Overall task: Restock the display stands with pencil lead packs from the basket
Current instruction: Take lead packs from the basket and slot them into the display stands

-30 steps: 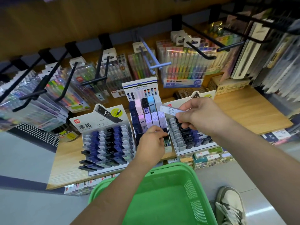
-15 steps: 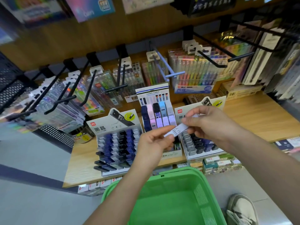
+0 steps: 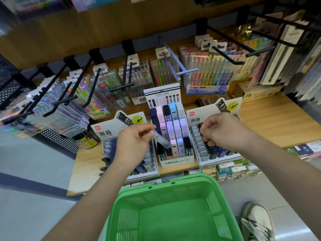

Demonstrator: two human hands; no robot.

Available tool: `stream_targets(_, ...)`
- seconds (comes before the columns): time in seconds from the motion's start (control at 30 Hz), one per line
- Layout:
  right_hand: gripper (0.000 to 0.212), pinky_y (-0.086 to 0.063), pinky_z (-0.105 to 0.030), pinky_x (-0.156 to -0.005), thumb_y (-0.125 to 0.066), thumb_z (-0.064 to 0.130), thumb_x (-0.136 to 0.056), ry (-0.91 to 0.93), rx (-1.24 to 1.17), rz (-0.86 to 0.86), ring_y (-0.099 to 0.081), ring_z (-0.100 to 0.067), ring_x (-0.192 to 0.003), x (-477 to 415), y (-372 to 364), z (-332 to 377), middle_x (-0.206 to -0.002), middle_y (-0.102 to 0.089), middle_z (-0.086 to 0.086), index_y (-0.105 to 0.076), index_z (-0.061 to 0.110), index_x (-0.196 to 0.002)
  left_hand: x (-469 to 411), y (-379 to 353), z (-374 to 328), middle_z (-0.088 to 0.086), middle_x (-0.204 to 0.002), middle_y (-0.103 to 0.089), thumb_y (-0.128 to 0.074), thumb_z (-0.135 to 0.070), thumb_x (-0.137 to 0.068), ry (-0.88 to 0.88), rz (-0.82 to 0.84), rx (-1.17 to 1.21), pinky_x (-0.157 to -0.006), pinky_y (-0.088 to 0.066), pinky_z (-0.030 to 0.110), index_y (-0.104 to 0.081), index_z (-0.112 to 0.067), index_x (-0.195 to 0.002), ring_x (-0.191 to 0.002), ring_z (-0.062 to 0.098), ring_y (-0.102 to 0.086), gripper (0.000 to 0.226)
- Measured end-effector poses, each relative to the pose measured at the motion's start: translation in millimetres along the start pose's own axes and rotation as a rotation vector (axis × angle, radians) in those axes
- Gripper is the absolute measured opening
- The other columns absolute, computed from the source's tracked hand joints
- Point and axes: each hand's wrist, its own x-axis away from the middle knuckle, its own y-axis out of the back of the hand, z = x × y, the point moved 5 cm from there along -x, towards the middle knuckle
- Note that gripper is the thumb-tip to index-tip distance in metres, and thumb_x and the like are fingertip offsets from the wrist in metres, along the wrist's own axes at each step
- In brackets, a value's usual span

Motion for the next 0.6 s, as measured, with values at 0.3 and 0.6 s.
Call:
stream_targets(0.3,0.028,-0.046,-0.015,-0.072,-0.057,0.012,-0.093,0.083,0.237,0.160,-0.061,-0.008,-0.084,9.6,-43.7,-22.5,-0.113,-0.066,0.002,-0.064,0.019,-0.119,11.6,-29.2,13.7,-0.007,-0.091,-0.069,-0.068,-0.015,-0.087,-0.019,0.026,-0.030,-0.084,-0.050,0.021,-0.074,-0.022,-0.102,-0.081,0.004,-0.061,0.017)
stream_targets(0.6,0.055,-0.043,-0.035,-0.105,-0.053,0.013,-0.096,0.120,0.602,0.141,-0.047,-0.026,-0.130,1.7,-79.1,-41.2,-0.143,-0.049,-0.008,-0.037,0.013,-0.149,0.8,-25.8,22.7,-0.006,-0.089,-0.062,-0.061,-0.012,-0.091,-0.050,0.003,0.051,-0.078,-0.051,0.027,-0.066,-0.027,-0.100,-0.079,-0.001,-0.054,0.018)
